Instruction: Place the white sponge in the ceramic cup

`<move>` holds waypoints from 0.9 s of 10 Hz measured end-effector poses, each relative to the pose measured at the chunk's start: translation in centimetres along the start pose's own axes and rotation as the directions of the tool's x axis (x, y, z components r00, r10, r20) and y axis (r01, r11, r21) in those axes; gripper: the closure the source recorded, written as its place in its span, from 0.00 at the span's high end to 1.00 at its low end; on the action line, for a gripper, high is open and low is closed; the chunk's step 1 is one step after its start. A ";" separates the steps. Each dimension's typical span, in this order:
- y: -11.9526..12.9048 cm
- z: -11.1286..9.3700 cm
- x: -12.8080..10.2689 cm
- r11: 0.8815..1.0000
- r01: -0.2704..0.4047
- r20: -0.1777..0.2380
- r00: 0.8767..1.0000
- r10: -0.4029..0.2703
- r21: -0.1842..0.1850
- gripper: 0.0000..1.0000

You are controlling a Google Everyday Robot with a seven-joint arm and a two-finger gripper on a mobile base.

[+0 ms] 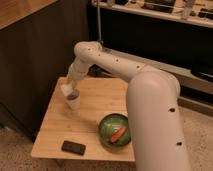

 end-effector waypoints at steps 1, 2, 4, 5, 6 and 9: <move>0.0 0.2 0.0 1.000 -0.003 -0.005 1.000 0.003 -0.007 0.80; 0.1 0.5 0.1 1.000 -0.008 -0.012 1.000 0.007 -0.018 0.80; 0.5 0.7 0.9 0.999 -0.028 -0.030 0.999 0.027 -0.034 0.80; 0.6 0.8 1.2 0.998 -0.037 -0.039 0.999 0.035 -0.043 0.80; 0.4 0.8 1.3 0.998 -0.040 -0.045 0.998 0.038 -0.048 0.80; 0.4 0.7 1.7 0.997 -0.053 -0.056 0.997 0.050 -0.048 0.80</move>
